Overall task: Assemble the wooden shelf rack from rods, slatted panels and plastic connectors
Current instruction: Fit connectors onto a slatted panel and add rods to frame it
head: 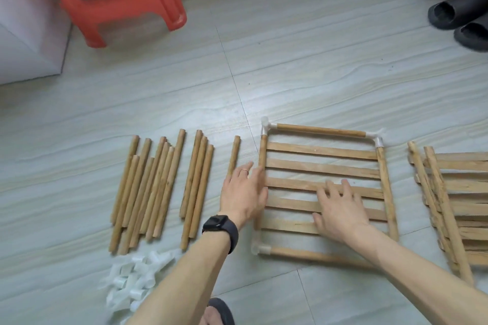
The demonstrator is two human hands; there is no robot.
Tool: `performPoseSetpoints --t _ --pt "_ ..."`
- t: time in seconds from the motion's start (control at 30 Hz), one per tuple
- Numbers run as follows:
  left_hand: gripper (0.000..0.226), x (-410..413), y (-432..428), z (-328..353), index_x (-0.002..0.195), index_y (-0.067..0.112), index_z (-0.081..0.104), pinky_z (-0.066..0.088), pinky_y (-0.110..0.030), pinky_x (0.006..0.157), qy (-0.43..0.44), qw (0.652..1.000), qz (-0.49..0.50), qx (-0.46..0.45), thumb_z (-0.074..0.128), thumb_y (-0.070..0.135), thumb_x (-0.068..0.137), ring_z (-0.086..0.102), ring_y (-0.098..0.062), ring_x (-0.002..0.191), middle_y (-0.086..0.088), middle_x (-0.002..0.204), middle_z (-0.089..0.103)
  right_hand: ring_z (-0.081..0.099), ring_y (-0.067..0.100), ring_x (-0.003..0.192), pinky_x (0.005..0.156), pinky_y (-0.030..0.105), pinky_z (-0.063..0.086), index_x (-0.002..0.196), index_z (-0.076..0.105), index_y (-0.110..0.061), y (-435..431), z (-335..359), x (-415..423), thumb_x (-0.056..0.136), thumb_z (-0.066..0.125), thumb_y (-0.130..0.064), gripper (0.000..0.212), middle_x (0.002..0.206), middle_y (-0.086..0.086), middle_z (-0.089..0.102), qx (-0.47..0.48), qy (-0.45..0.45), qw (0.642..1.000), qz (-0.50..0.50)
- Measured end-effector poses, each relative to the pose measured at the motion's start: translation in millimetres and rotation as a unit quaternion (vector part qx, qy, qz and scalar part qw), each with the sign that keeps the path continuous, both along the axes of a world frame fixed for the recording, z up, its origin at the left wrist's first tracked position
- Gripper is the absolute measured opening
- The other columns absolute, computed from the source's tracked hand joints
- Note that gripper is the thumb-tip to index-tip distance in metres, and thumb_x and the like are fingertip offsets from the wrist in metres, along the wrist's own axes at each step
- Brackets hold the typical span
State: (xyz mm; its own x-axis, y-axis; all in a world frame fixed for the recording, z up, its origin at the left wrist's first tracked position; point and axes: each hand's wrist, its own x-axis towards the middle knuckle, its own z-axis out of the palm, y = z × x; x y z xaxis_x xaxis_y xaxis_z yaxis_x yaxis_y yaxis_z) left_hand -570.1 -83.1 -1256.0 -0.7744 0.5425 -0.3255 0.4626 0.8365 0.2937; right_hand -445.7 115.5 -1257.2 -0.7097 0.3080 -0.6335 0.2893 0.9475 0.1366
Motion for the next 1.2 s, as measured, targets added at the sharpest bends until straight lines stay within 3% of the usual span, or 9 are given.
performPoseSetpoints --t 0.1,0.17,0.3,0.5,0.6,0.7,0.93,1.07,1.2 --pt "0.067 -12 -44 0 0.152 0.022 0.031 0.029 -0.041 0.117 0.046 0.986 0.156 -0.033 0.053 0.047 0.094 0.023 -0.028 0.149 -0.011 0.161 0.029 -0.002 0.049 0.151 0.115 0.068 0.023 0.157 -0.014 -0.041 -19 -3 -17 0.096 0.041 -0.061 0.084 0.167 0.004 -0.024 -0.060 0.009 0.998 0.014" --pt "0.071 -16 -76 -6 0.150 0.020 0.030 0.030 -0.042 0.117 0.028 0.974 0.215 -0.071 0.054 0.053 0.093 0.023 -0.031 0.148 -0.013 0.160 0.027 -0.006 0.049 0.151 0.114 0.071 0.024 0.153 -0.022 -0.049 -33 -7 -26 0.097 0.038 -0.065 0.084 0.164 0.002 -0.032 -0.080 -0.019 0.997 0.003" --pt "0.064 -20 -125 -20 0.143 0.019 0.037 0.043 -0.040 0.099 0.016 0.961 0.265 -0.071 0.053 0.055 0.094 0.043 -0.029 0.129 -0.009 0.142 0.046 -0.011 0.058 0.147 0.112 0.063 0.035 0.154 -0.025 -0.041 -60 -14 -32 0.096 0.035 -0.070 0.088 0.163 0.009 -0.033 -0.056 -0.075 0.995 0.019" --pt "0.053 -34 -141 -24 0.130 0.020 0.055 0.045 -0.040 0.094 0.022 0.958 0.283 -0.033 0.048 0.060 0.096 0.049 -0.027 0.121 -0.007 0.129 0.055 0.004 0.059 0.144 0.103 0.052 0.049 0.154 -0.026 -0.039 -65 -15 -29 0.092 0.050 -0.068 0.103 0.165 0.012 -0.027 -0.032 -0.085 0.994 0.055" --pt "0.045 -46 -155 -20 0.128 0.016 0.055 0.040 -0.044 0.096 0.082 0.935 0.342 -0.047 0.050 0.048 0.097 0.047 -0.031 0.122 -0.012 0.133 0.055 0.004 0.058 0.145 0.104 0.050 0.050 0.154 -0.027 -0.039 -70 -15 -28 0.092 0.051 -0.067 0.104 0.166 0.012 -0.026 -0.028 -0.089 0.994 0.053" --pt "0.053 -57 -176 -19 0.135 0.010 0.047 0.040 -0.047 0.099 0.032 0.915 0.397 -0.068 0.051 0.047 0.098 0.042 -0.035 0.127 -0.017 0.141 0.047 0.003 0.058 0.146 0.104 0.050 0.049 0.154 -0.028 -0.039 -72 -13 -29 0.092 0.052 -0.067 0.105 0.165 0.012 -0.027 -0.028 -0.093 0.994 0.048" --pt "0.061 -76 -197 -9 0.141 0.021 0.047 0.040 -0.042 0.100 -0.074 0.932 0.351 -0.059 0.061 0.056 0.093 0.038 -0.036 0.131 -0.013 0.141 0.048 0.003 0.058 0.146 0.106 0.049 0.048 0.154 -0.028 -0.039 -74 -8 -29 0.092 0.052 -0.068 0.106 0.165 0.012 -0.028 -0.028 -0.094 0.994 0.046" --pt "0.068 -74 -183 -12 0.139 0.019 0.048 0.044 -0.041 0.100 -0.051 0.949 0.271 -0.154 0.061 0.062 0.088 0.044 -0.032 0.128 -0.007 0.129 0.061 0.008 0.057 0.146 0.107 0.050 0.047 0.155 -0.027 -0.037 -75 -4 -30 0.091 0.053 -0.068 0.107 0.165 0.016 -0.026 -0.020 -0.094 0.994 0.052" --pt "0.042 -76 -168 -13 0.097 0.020 0.065 0.052 -0.034 0.081 -0.057 0.956 0.244 -0.154 0.063 0.061 0.085 0.060 -0.025 0.102 -0.003 0.094 0.069 0.012 0.057 0.145 0.108 0.050 0.046 0.156 -0.025 -0.036 -76 -3 -31 0.091 0.054 -0.068 0.107 0.165 0.017 -0.025 -0.013 -0.094 0.994 0.056"
